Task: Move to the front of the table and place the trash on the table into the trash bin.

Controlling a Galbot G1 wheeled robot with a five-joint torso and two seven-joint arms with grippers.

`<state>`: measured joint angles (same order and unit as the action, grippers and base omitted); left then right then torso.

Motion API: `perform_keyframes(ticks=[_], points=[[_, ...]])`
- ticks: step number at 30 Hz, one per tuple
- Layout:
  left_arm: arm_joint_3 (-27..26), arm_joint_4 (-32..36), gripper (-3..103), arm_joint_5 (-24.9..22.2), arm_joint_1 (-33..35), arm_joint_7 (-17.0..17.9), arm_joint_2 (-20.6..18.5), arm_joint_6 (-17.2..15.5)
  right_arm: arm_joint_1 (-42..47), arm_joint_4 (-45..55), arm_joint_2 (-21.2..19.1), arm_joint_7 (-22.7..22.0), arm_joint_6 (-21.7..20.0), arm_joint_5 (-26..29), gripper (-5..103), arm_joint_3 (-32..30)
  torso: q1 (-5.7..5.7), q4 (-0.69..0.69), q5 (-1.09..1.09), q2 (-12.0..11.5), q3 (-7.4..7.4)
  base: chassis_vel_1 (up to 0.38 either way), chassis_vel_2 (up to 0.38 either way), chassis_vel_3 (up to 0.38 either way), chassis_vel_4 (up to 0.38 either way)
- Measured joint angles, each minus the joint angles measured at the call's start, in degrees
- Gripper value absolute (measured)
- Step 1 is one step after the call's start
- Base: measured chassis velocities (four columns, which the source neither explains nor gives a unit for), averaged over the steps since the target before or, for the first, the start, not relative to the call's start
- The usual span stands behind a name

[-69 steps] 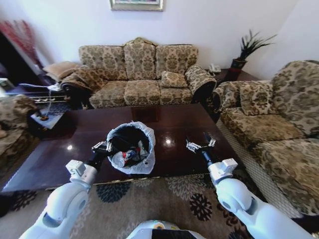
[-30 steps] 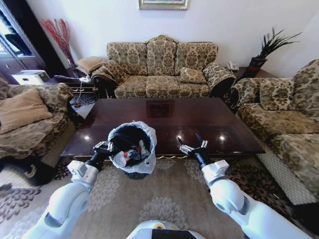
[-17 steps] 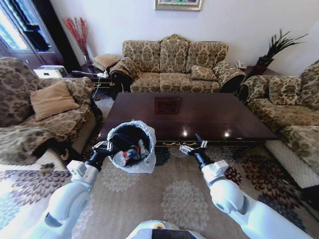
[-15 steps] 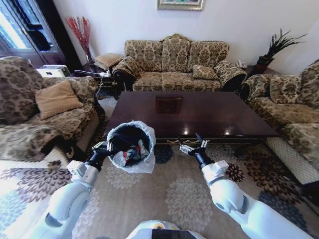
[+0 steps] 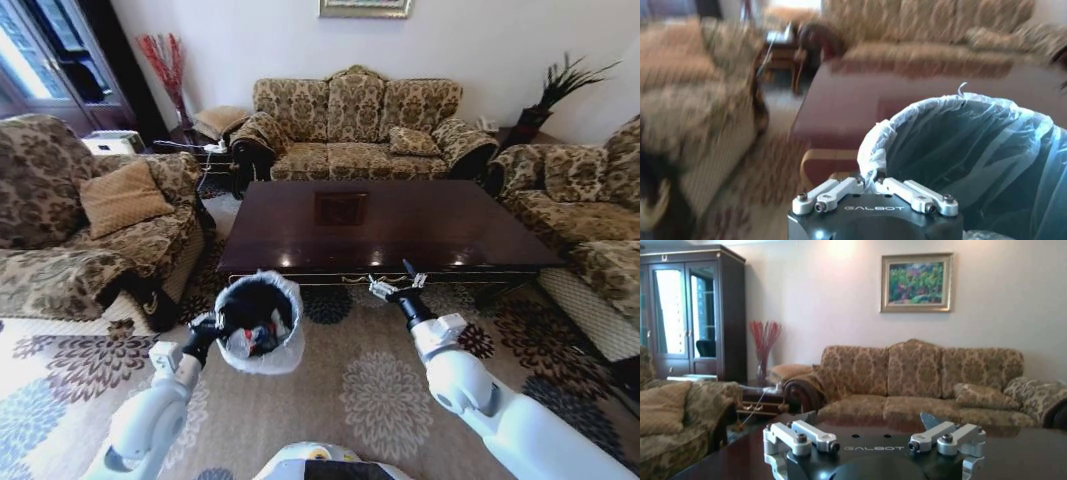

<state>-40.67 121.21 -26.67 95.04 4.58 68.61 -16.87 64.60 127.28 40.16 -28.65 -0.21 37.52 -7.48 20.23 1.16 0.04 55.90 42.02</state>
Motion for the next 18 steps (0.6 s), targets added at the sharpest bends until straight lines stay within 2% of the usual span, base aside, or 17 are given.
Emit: perform_keyframes(ticks=[3,4,5,7,9,10,12,15,16,18], points=[[0.61,-5.9,3,-0.2,-1.06,-1.27,0.51,1.61,-0.06,0.51,-0.41,0.0,-0.52,1.92,100,-3.15,-0.05,0.02,-0.08,0.02,-0.02,0.02,0.004,-0.005,0.007],[0.91,-8.59,3,-0.14,-1.7,-1.97,0.69,2.62,-0.06,0.63,-0.63,0.0,-0.72,2.85,100,-4.6,-0.05,0.03,-0.05,0.02,-0.02,0.055,0.029,-0.015,0.02],[0.91,-8.59,3,-0.14,-1.7,-1.97,0.69,2.62,-0.06,0.63,-0.63,0.0,-0.72,2.85,100,-4.6,-0.05,0.03,-0.05,0.02,-0.02,0.055,0.029,-0.015,0.02],[1.52,-17.14,3,0.97,-3.98,-3.57,1.55,5.35,0.02,0.65,-1.31,0.0,-1.01,4.67,100,-8.0,-0.05,0.02,-0.05,0.02,-0.02,0.027,0.015,-0.014,0.007],[1.7,-19.59,3,1.09,-4.67,-4.11,1.86,5.85,0.22,0.65,-1.49,-0.01,-1.04,5.0,100,-8.92,-0.04,0.02,-0.05,0.02,-0.02,0.0,0.0,0.0,0.0],[2.35,-25.58,3,1.16,-6.59,-5.55,2.72,7.38,1.03,0.67,-1.64,-0.01,-1.06,5.43,100,-10.7,-0.01,0.03,-0.02,0.02,-0.01,0.0,0.0,0.0,0.0],[2.59,-28.15,3,1.25,-7.5,-6.05,3.12,8.46,1.52,0.78,-1.64,-0.02,-1.06,5.52,100,-11.4,-0.01,0.02,-0.02,0.02,0.0,0.0,0.0,0.0,0.0],[3.59,-40.24,3,3.82,-12.5,-8.35,5.16,15.05,3.59,1.61,-1.48,-0.02,-1.07,5.56,100,-13.14,-0.02,-0.01,-0.04,0.02,-0.01,0.0,0.0,0.0,0.0],[3.59,-40.24,3,3.82,-12.5,-8.35,5.16,15.05,3.59,1.61,-1.48,-0.02,-1.07,5.56,100,-13.14,-0.02,-0.01,-0.04,0.02,-0.01,0.0,0.0,0.0,0.0],[3.66,-49.89,3,5.35,-16.63,-10.63,6.44,19.96,5.14,2.25,-1.54,-0.02,-1.06,5.55,100,-14.15,-0.03,0.01,-0.03,0.02,-0.01,0.0,0.0,0.0,0.0]])
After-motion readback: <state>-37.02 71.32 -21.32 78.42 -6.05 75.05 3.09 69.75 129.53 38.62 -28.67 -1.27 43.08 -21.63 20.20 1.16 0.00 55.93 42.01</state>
